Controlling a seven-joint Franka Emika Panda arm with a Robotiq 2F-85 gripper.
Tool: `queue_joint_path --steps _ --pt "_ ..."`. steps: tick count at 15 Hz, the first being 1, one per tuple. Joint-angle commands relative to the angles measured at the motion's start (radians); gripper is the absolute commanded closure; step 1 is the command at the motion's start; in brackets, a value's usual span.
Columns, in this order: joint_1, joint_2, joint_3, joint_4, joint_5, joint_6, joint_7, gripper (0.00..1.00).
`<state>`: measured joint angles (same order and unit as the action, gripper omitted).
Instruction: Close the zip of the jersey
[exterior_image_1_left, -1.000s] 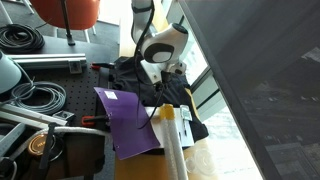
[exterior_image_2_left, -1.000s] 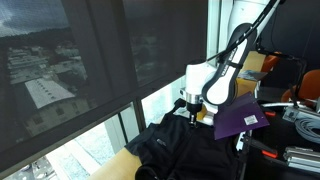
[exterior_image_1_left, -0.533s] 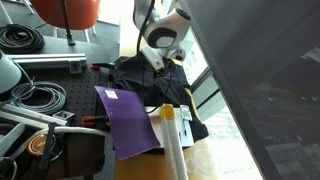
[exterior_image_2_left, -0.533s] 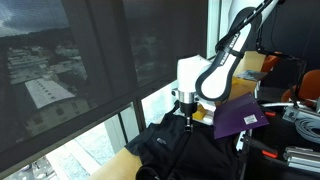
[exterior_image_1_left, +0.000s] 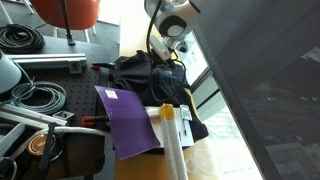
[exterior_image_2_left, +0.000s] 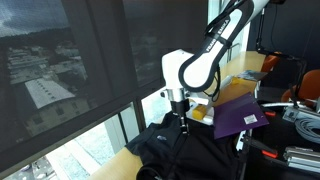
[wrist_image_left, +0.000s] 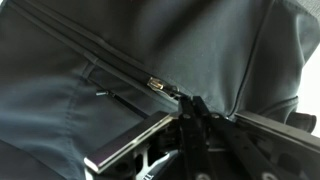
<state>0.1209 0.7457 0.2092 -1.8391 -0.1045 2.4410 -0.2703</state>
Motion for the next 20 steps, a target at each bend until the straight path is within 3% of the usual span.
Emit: queue_joint_path --steps 1,6,20 --pt "-0.01 0.059 0.054 0.092 0.047 -0.079 -0.073 0.98" --pt "-0.004 0.15 0.079 0.173 0.067 -0.084 -0.126 0.98" --pt "0.074 0.269 0.121 0.381 0.084 -0.303 -0.146 0.98"
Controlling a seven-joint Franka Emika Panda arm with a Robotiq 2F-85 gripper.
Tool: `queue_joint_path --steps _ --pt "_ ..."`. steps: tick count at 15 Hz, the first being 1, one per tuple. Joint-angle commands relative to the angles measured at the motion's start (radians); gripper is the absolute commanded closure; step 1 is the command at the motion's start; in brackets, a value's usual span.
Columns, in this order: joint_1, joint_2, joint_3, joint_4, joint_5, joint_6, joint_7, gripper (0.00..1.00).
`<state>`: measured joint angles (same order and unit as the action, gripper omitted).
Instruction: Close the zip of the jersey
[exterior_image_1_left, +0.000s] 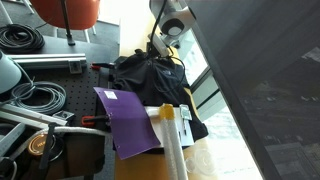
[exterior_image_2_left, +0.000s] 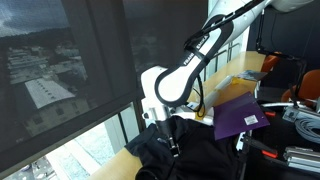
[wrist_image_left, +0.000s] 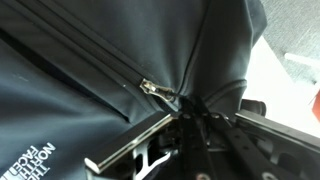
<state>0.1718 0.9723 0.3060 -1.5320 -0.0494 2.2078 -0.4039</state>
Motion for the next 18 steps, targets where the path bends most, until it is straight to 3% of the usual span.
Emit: queue_joint_path --steps 1,18 --pt "0.034 0.052 0.025 0.093 0.029 -0.087 -0.011 0.98" --pt "0.19 0.254 0.034 0.513 0.059 -0.366 0.0 0.98"
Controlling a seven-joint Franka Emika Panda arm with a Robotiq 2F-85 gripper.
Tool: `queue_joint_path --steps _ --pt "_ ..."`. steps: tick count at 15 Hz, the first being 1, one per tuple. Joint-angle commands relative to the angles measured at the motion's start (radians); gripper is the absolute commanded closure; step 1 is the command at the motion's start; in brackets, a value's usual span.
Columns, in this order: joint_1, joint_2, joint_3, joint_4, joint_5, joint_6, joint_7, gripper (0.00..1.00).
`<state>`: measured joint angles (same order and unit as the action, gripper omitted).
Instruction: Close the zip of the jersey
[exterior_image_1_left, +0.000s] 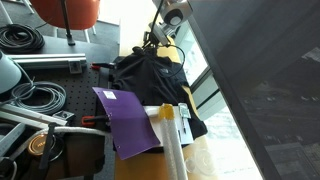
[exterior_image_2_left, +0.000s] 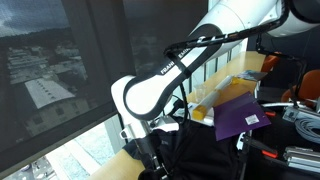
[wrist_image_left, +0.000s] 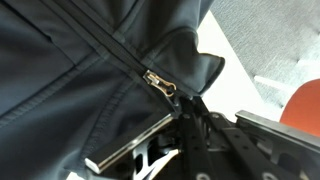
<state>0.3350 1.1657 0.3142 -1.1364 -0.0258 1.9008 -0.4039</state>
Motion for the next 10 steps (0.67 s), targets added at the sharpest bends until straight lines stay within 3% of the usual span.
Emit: queue_joint_path --steps 1,10 --pt "0.037 0.072 0.026 0.139 0.041 -0.063 0.002 0.98" --pt "0.08 0.137 0.014 0.284 0.044 -0.118 0.001 0.98"
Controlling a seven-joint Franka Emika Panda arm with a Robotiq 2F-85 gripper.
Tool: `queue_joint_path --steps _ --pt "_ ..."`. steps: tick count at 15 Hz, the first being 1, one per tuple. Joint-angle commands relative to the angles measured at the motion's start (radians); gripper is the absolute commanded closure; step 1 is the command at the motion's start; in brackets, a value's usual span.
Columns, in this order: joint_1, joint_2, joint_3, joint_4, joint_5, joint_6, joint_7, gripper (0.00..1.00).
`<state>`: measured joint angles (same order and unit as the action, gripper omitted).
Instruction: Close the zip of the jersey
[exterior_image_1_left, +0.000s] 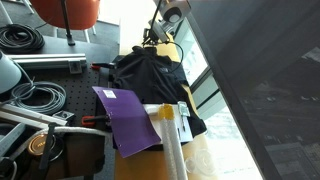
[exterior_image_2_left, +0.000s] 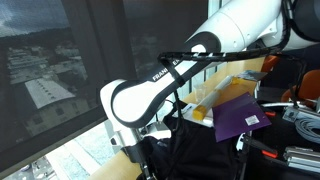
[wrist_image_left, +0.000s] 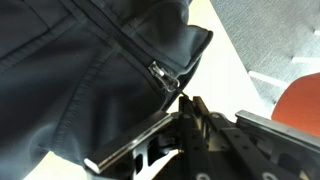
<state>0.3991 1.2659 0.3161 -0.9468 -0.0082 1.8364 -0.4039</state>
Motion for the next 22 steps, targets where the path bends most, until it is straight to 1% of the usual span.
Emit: queue_joint_path --steps 1,4,10,16,17,18,19,22 --pt "0.005 0.022 0.016 0.075 0.018 -0.059 0.004 0.98" --pt "-0.015 -0.021 0.008 0.022 0.007 -0.081 -0.007 0.98" --pt "-0.066 -0.124 -0.001 -0.2 -0.033 -0.015 -0.1 0.98" --pt "-0.112 -0.193 -0.002 -0.341 -0.048 0.064 -0.159 0.98" --pt "-0.12 -0.203 -0.006 -0.362 -0.053 0.085 -0.161 0.68" --pt "-0.129 -0.212 -0.008 -0.38 -0.055 0.096 -0.163 0.66" --pt "-0.141 -0.221 -0.009 -0.393 -0.057 0.099 -0.167 0.6" --pt "-0.174 -0.257 -0.022 -0.44 -0.064 0.104 -0.168 0.39"
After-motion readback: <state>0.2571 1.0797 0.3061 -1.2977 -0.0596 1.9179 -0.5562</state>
